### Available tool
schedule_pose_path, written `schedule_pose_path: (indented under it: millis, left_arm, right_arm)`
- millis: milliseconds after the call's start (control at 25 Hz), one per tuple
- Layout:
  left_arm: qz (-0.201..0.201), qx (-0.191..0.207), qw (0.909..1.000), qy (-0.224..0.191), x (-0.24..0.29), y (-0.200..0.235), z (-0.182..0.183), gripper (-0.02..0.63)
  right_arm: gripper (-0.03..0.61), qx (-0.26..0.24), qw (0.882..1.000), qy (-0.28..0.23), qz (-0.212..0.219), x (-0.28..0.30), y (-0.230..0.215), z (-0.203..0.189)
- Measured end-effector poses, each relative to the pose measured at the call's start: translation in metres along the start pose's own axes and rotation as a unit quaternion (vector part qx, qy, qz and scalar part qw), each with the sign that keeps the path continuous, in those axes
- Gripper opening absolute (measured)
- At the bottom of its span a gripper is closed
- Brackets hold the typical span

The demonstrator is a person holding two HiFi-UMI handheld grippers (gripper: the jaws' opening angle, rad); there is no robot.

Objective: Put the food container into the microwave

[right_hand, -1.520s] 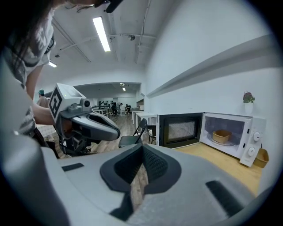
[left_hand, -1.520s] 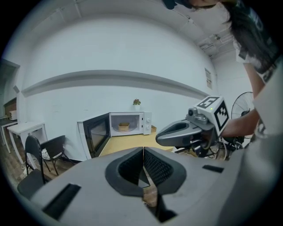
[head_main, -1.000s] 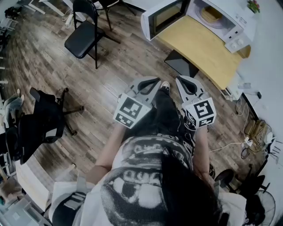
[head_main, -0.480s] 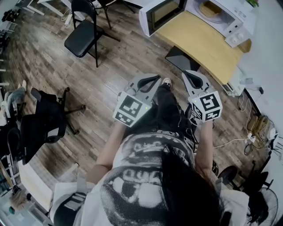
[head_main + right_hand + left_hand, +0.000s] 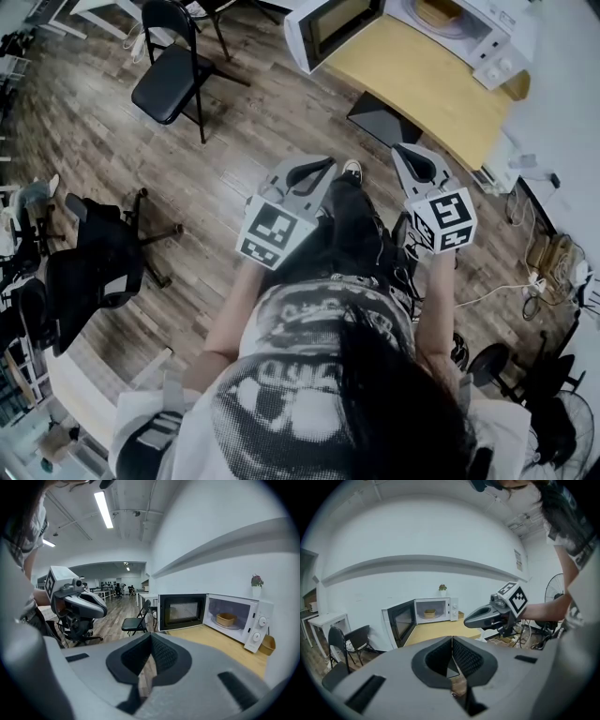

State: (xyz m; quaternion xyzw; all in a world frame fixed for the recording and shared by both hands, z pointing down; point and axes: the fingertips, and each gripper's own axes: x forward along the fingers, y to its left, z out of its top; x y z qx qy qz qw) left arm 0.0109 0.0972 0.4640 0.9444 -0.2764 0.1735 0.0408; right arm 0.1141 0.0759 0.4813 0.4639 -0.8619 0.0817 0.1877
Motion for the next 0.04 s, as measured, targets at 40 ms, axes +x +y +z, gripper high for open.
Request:
schedule_pose_path:
  millis: [40]
  left_arm:
    - [0.000,0.000,1.0000,0.000,0.0002,0.0002,-0.0001,0.002]
  right_arm:
    - [0.005,0.001,1.000,0.001,-0.001,-0.0002,-0.0013,-0.0003]
